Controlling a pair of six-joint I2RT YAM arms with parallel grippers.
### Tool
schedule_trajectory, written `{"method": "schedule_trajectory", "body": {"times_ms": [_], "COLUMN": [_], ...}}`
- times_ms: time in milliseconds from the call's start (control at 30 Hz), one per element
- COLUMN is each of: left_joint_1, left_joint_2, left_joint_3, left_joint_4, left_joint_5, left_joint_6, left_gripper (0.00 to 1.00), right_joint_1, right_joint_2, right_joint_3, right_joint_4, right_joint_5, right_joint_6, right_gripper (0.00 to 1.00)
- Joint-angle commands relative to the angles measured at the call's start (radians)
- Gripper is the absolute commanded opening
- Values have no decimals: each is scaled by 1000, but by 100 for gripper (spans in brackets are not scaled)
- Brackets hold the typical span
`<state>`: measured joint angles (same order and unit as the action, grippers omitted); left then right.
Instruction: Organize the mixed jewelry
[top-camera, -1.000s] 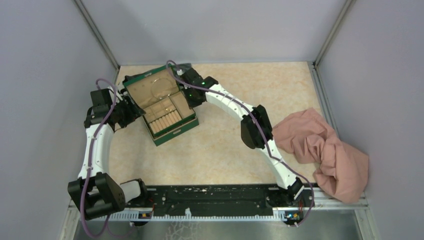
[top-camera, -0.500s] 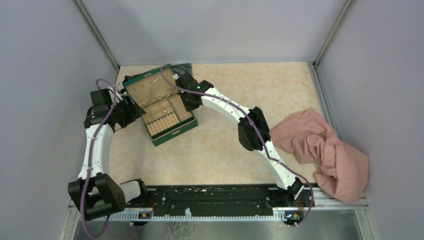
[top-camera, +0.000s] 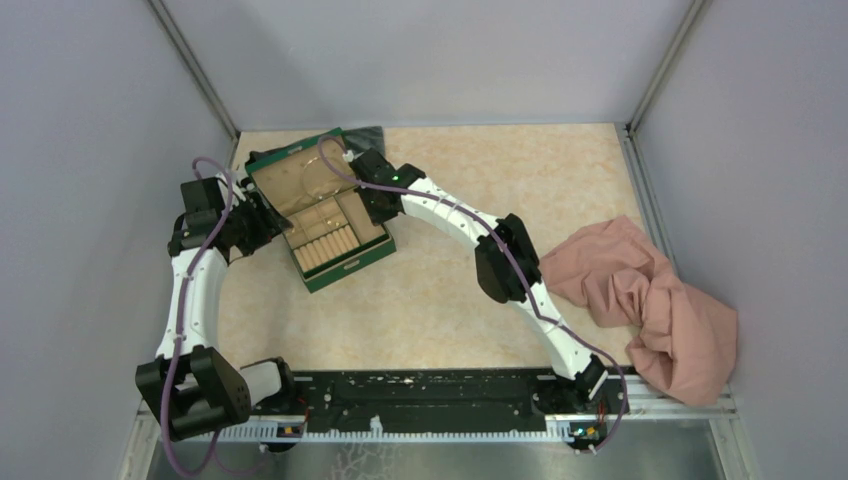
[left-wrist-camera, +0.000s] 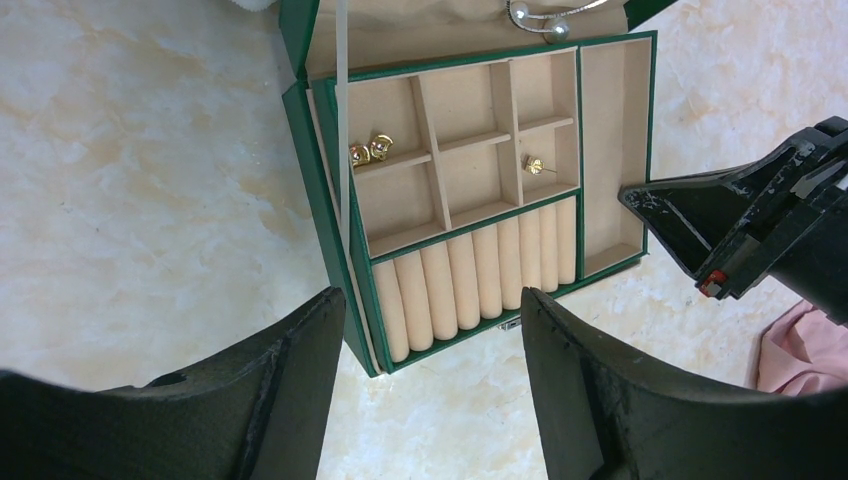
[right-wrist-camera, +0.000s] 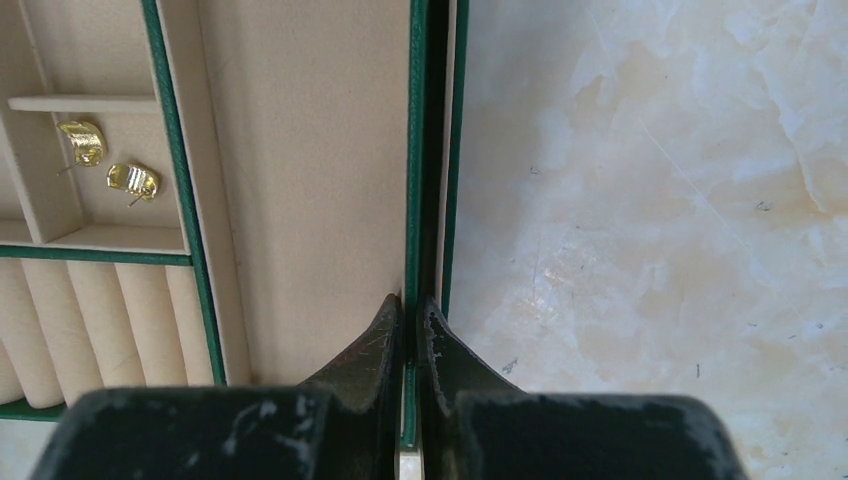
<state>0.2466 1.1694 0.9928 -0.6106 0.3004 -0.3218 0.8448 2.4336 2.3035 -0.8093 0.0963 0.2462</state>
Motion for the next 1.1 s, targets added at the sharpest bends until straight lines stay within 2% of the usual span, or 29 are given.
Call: {"method": "schedule_trajectory", "body": {"times_ms": [0, 267, 1067], "left_joint_1": [0, 0, 0], "left_joint_2": [-5, -7, -34], "left_joint_3": [20, 7, -18], "left_joint_4": [-7, -3, -4], "left_joint_5": [8, 14, 23], "left_joint_6": [1, -3, -25], "left_gripper": [71, 71, 72], "right_joint_1": [11, 10, 11], "right_joint_2": [-111, -121, -129], "right_joint_3": [-1, 64, -1], "right_joint_4": [25, -20, -86], "right_joint_5": [16, 14, -71], "right_joint_6": [-18, -30, -46], "right_gripper": [0, 0, 0]}}
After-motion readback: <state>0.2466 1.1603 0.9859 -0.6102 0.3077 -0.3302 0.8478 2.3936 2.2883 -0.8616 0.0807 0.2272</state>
